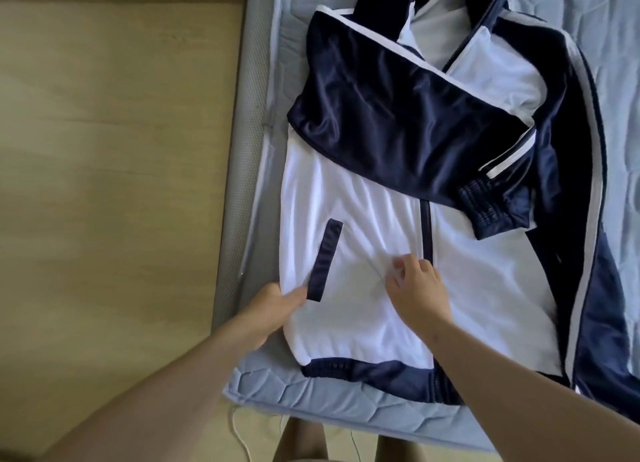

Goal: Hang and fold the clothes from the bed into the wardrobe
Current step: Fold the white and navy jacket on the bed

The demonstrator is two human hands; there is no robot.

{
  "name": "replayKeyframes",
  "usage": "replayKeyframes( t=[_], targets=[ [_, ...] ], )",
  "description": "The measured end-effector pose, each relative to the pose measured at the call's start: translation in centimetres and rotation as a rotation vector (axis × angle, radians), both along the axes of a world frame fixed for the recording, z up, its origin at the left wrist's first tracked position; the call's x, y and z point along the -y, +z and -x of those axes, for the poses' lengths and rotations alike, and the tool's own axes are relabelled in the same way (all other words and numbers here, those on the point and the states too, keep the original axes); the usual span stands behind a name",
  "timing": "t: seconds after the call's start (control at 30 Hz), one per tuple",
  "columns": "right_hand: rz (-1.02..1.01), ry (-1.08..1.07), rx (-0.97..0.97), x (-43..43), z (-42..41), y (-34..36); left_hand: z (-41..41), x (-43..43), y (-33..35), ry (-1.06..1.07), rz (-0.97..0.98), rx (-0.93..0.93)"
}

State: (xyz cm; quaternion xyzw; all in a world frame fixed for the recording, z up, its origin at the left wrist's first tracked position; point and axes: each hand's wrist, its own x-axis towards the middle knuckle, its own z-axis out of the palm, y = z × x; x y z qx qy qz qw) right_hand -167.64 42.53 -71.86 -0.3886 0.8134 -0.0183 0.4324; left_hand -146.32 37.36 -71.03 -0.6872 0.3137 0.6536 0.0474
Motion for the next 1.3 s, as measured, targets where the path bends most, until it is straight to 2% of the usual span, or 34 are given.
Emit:
replayKeyframes(
  t=[0.07, 0.13, 0.23, 0.27, 0.33, 0.4, 0.57, 0.63, 0.77, 0.83, 0.9, 0.97, 1.03, 1.13, 1.3],
  targets=[
    [-0.023, 0.011, 0.007, -0.6, 0.1, 0.2, -0.6, -0.8, 0.2, 0.012, 0.087, 0.136],
    [-0.044, -0.015, 0.019, -1.5, 0.1, 0.4, -0.9, -1.6, 0.4, 0.018, 0.087, 0.198],
    [-0.053, -0.053, 0.043, -2.7, -0.3, 0.6, -0.5, -2.9, 0.8, 0.118, -0.021, 0.004],
    [-0.051, -0.054, 0.050, -3.0, -0.4, 0.7, -0.4, -3.3, 1.0, 0.086, -0.039, -0.066],
    [-0.044, -0.058, 0.063, -3.2, -0.5, 0.8, -0.7, -3.9, 1.0, -0.135, -0.038, -0.076],
    [-0.042, -0.071, 0.091, -3.3, -0.4, 0.9, -1.2, -4.3, 0.5, -0.314, 0.027, 0.071],
    [-0.044, -0.164, 0.141, -3.7, 0.9, 0.8, -0.4, -5.1, 0.8, -0.255, 0.139, 0.252],
    [-0.027, -0.218, 0.116, -3.8, 1.9, 0.8, 0.8, -5.1, 1.3, -0.221, 0.202, 0.377],
    [0.028, -0.306, 0.056, -3.8, 4.6, 1.2, 4.6, -4.3, 1.9, -0.299, 0.543, 0.686],
    [0.063, -0.357, 0.014, -3.7, 6.4, 1.8, 7.6, -3.5, 2.4, -0.390, 0.621, 0.674],
    [0.118, -0.400, -0.070, -3.6, 8.5, 2.3, 11.1, -2.5, 2.5, -0.586, 0.662, 0.618],
    [0.201, -0.513, -0.163, -3.5, 10.8, 2.8, 15.2, -1.5, 2.6, -0.780, 0.714, 0.498],
    [0.277, -0.664, -0.192, -3.2, 13.3, 2.9, 19.3, -0.3, 2.8, -0.864, 0.803, 0.359],
    [0.257, -0.815, -0.109, -2.4, 16.7, 2.2, 24.5, 1.5, 2.6, -0.949, 0.882, 0.285],
    [0.164, -1.044, 0.126, -0.1, 20.3, 0.0, 29.5, 4.0, 1.3, -1.136, 0.778, 0.405]
  ],
)
